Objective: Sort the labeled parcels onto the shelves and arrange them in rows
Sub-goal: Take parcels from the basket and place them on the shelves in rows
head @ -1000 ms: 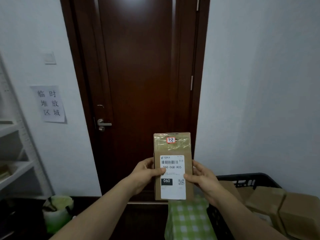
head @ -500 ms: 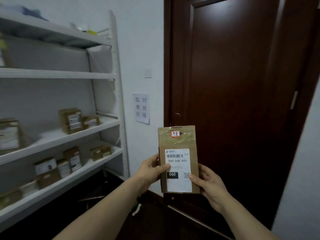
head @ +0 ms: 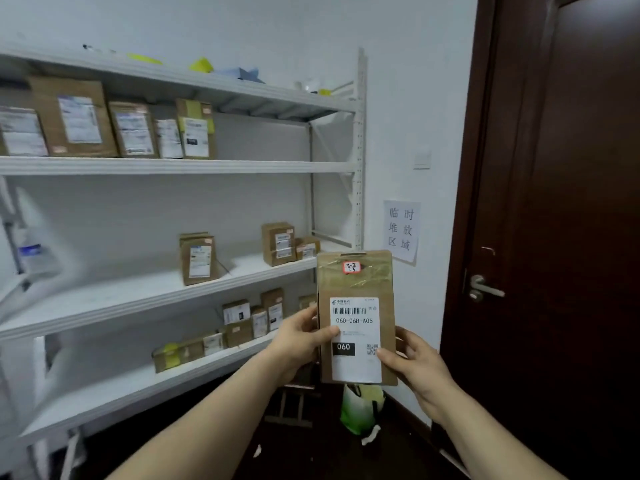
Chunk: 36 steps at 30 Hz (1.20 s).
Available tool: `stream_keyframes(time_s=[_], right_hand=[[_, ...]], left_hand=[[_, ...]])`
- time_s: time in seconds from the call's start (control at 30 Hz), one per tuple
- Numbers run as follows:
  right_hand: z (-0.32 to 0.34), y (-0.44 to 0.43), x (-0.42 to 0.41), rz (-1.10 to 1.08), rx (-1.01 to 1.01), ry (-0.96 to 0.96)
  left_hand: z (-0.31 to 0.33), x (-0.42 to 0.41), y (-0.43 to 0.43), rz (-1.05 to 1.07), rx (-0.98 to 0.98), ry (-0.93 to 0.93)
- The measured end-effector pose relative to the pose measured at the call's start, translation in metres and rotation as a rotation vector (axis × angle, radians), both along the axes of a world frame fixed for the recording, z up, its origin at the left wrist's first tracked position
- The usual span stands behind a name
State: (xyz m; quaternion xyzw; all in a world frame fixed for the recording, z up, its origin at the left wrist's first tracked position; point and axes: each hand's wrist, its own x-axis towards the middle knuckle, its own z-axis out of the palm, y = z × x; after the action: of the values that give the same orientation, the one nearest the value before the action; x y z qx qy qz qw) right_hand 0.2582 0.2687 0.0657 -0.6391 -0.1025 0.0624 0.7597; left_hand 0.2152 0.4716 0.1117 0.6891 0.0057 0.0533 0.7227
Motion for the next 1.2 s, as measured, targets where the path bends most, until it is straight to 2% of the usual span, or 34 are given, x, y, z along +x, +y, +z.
stream_keyframes(time_s=[0.67,0.87,1.2], right_hand=[[0.029,0.130,0.003,0.208,0.032,-0.056],[0.027,0.172,0.004,0.267,-0.011,-0.037],[0.022,0.262,0.006,0.315,-0.126,-0.107]], left_hand=[[0.008,-0.028,0.124,0.221,0.029,-0.043],[0.007,-0.043,0.160,0.263,-0.001,-0.069],[-0.003,-0.053,0.244,0.405,0.103,-0.032]])
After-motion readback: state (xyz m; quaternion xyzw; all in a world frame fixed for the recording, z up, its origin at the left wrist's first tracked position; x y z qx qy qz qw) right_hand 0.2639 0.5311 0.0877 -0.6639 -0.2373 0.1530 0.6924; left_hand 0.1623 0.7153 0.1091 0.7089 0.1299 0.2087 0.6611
